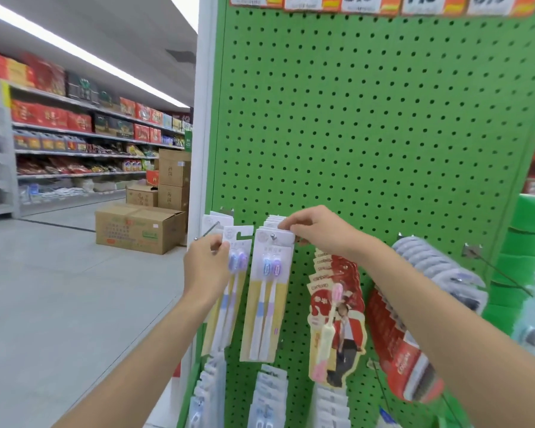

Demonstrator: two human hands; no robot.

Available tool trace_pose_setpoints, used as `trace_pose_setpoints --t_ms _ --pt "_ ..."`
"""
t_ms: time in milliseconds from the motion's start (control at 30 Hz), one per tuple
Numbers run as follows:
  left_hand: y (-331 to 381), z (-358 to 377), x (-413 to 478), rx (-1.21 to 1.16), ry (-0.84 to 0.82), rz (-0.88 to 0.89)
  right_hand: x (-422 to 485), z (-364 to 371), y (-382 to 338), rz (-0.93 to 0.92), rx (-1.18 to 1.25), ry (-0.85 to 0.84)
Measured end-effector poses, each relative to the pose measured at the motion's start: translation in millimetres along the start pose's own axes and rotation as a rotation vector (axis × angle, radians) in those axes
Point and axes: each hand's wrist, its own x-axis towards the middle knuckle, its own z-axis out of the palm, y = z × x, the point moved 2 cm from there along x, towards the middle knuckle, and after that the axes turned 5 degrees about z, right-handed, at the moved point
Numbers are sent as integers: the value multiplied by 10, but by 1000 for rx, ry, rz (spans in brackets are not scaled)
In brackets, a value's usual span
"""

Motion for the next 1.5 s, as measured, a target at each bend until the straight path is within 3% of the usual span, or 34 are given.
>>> trace_pose_setpoints --t_ms 167,400,633,933,1100,1200,1400,1500 --pt "-40 73 28 -124 -95 -21 121 -63 89 49 184 -125" --pt "-89 154 147 -261 -122 -95 135 -79 83 32 171 -124" --pt "-5 184 137 -235 -109 -25 132 -67 80 23 152 -121" --pt "122 276 195 -284 -388 -46 133 -58 134 49 222 -60" --pt "151 371 226 -274 -566 -87 144 -122 173 -18 14 104" --pt "124 337 265 -289 -674 -112 158 -121 198 -40 -34 81" --pt "80 308 458 -233 -373 -26 181 -78 207 -64 -51 79" --pt "49 362 538 -190 -370 18 198 -64 201 -68 -54 76"
